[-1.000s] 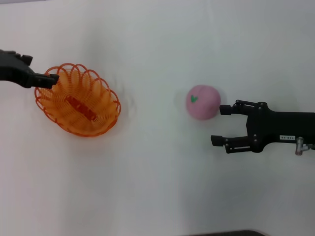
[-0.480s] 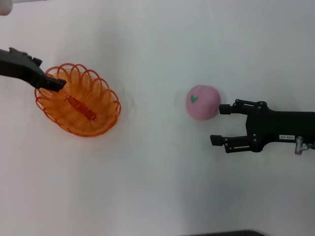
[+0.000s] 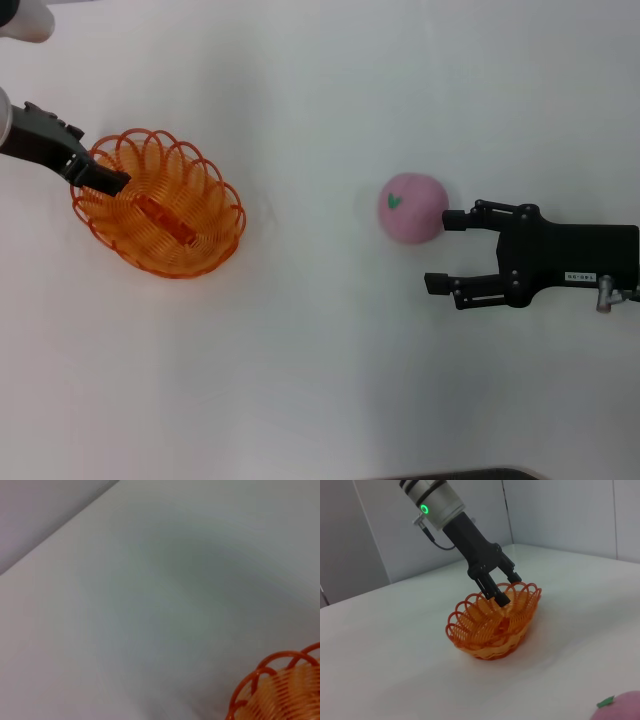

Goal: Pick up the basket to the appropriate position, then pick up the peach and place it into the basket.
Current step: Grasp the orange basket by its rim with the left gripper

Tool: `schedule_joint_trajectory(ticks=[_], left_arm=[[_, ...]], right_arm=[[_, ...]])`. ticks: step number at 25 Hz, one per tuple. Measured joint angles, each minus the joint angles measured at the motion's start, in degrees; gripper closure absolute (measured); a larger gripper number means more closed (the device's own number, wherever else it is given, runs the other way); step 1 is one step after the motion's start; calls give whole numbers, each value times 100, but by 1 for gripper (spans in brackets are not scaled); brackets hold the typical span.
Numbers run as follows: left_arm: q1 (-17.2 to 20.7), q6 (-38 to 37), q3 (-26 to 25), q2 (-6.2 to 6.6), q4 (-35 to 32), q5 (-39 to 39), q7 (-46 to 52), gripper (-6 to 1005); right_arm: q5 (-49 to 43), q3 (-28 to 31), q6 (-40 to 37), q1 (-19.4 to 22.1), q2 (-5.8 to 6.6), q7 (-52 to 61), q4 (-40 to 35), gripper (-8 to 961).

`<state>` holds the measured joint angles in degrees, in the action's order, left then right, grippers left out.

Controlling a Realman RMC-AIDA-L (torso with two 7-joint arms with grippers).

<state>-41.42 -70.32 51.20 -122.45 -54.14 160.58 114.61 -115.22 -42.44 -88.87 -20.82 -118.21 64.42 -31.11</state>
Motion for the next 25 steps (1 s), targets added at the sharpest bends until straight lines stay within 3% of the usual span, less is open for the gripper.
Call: schedule_joint_trajectory(ticks=[20, 25], left_arm=[[-77, -6, 132, -67, 158, 159, 39, 116], [-25, 95, 120, -88, -3, 159, 199, 198]], right_arm=[[0, 16, 42, -21, -18, 9, 0, 10], [0, 19, 46, -27, -27, 9, 0, 10]])
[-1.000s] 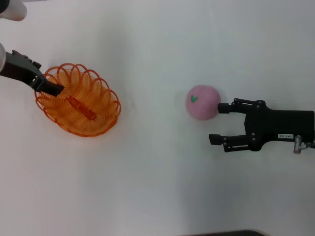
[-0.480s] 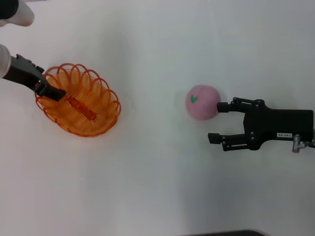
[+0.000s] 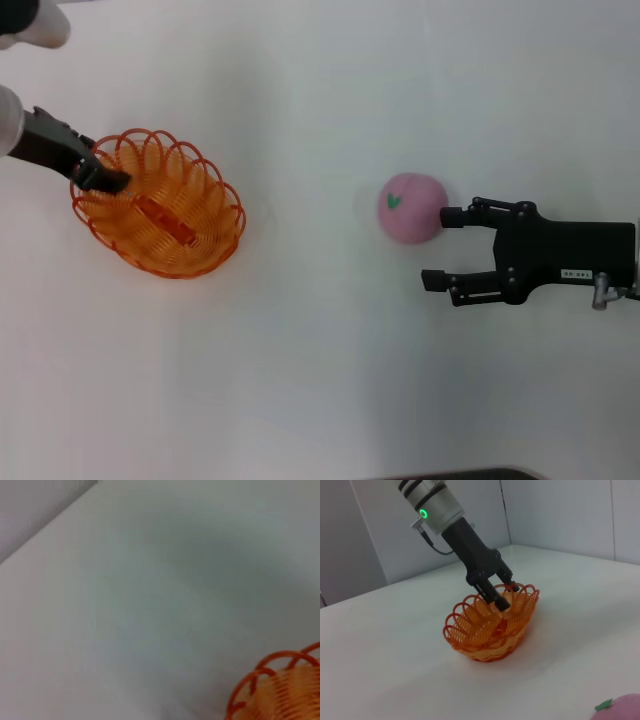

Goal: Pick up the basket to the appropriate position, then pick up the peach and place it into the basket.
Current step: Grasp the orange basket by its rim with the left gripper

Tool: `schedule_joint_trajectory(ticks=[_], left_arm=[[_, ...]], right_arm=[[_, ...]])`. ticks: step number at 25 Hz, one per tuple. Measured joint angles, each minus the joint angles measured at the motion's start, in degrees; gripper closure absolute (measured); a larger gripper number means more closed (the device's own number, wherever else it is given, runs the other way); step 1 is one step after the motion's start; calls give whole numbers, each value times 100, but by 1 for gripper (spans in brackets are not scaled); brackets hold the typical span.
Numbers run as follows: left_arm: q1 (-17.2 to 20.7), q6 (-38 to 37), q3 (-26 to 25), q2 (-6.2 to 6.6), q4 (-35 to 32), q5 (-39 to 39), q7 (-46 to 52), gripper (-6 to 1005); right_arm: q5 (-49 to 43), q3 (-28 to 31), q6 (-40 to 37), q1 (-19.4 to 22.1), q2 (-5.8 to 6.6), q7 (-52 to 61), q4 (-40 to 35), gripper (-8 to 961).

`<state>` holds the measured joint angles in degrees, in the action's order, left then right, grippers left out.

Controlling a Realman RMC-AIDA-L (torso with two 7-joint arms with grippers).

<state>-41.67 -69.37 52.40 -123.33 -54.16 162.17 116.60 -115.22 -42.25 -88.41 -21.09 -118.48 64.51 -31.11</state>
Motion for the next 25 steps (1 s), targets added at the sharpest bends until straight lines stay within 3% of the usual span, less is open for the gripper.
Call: schedule_joint_trajectory(ticks=[5, 16, 25], left_arm=[[20, 49, 2, 0, -19, -1, 20, 281], [-1, -32, 11, -4, 19, 123, 21, 760], [-31, -604, -44, 72, -213, 141, 368, 791]], right_arm=[[1, -1, 9, -6, -12, 0, 0, 10], [0, -2, 9, -77, -26, 71, 0, 10], [5, -2, 17, -88, -39, 71, 0, 10]])
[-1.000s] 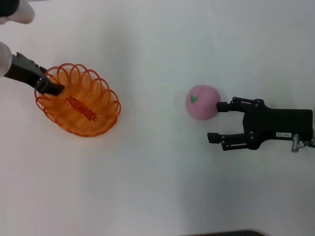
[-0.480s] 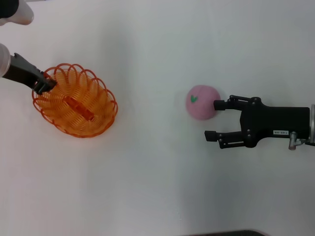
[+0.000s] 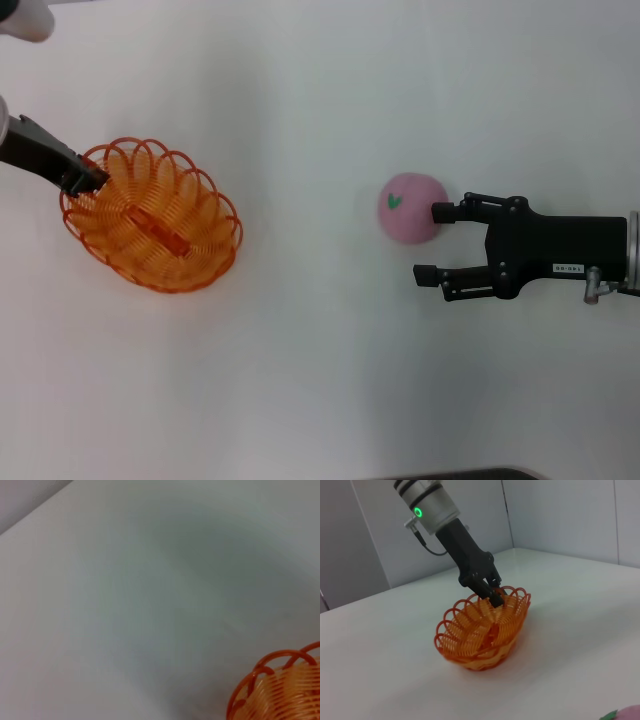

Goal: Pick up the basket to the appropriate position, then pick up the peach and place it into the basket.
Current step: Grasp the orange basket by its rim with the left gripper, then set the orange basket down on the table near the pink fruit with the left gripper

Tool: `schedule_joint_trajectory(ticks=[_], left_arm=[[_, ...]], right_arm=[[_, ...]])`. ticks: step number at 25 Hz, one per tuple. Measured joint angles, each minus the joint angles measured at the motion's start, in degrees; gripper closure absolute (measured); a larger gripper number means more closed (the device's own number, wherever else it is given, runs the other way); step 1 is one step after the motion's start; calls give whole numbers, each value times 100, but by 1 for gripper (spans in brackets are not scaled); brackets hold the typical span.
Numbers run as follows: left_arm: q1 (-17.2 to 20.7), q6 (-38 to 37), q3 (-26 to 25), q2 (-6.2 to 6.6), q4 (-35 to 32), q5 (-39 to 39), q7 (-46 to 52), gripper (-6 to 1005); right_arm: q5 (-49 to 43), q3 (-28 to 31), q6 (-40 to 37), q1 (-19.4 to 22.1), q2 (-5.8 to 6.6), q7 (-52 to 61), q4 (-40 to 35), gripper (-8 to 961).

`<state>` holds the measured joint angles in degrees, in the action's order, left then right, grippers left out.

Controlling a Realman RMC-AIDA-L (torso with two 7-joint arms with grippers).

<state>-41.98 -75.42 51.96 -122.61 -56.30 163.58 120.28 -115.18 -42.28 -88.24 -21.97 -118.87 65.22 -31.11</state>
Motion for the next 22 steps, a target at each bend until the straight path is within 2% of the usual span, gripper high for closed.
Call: schedule_joint_trajectory(ticks=[7, 14, 18, 22], left_arm=[[-106, -870, -2, 65, -408, 0, 445, 817], [-297, -1356, -58, 263, -391, -17, 1095, 862], [-410, -1719, -383, 327, -365, -32, 1330, 894], [-502, -2213, -967, 354, -344, -67, 1493, 923]], right_arm=[[0, 0, 1, -1, -5, -1, 0, 10], [25, 0, -36, -1, -5, -1, 0, 11], [29, 0, -48, -1, -5, 0, 0, 11], [38, 0, -55, -1, -5, 2, 0, 11]])
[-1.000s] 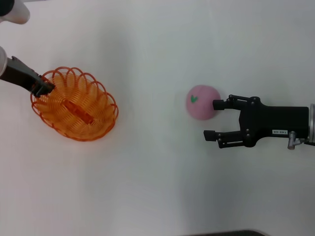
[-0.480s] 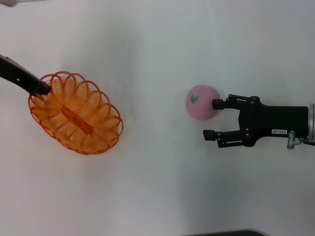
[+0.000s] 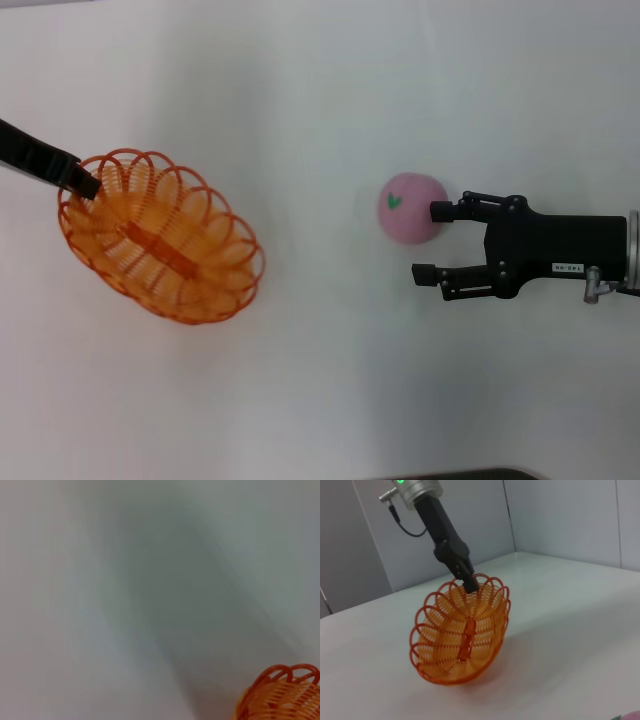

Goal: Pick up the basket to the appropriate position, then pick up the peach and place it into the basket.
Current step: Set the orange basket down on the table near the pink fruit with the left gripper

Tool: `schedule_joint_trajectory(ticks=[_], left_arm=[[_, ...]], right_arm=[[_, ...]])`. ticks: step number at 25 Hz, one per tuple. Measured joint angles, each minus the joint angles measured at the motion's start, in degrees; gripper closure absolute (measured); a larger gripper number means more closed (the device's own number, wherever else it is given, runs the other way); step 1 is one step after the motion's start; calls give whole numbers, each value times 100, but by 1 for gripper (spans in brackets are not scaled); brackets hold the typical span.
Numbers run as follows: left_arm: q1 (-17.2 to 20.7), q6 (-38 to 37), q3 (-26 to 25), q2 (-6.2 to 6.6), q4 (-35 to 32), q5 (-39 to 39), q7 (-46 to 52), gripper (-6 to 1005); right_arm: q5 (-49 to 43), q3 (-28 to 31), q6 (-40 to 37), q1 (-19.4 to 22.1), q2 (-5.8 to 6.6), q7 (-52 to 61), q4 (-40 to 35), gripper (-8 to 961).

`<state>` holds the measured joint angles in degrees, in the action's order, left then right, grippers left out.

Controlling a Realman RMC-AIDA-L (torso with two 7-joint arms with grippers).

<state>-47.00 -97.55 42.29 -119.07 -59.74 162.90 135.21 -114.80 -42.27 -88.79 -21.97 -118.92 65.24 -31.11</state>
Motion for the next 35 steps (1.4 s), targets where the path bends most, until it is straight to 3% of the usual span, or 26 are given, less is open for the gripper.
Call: schedule_joint_trajectory(ticks=[2, 7, 14, 22, 29, 35], left_arm=[[-9, -310, -387, -1, 71, -128, 95, 937], [85, -686, -763, 15, 193, -536, 178, 938], [638, -711, -976, -107, 106, -1310, 409, 940], [1226, -517, -980, -502, -331, -1716, 538, 940], [1828, -30, -715, -540, -210, -2494, 755, 941], [2071, 452, -359, -551, -6, -2745, 808, 939]], right_arm=[[2, 0, -2, 0, 0, 1, 0, 11], [12, 0, -32, -1, -13, 21, 0, 11], [21, 182, -333, -46, -32, 82, -4, 11], [21, 373, -380, -52, -35, 85, -10, 11], [18, 391, -335, -14, -35, 86, -8, 11], [19, 430, -322, 4, -35, 83, -8, 11]])
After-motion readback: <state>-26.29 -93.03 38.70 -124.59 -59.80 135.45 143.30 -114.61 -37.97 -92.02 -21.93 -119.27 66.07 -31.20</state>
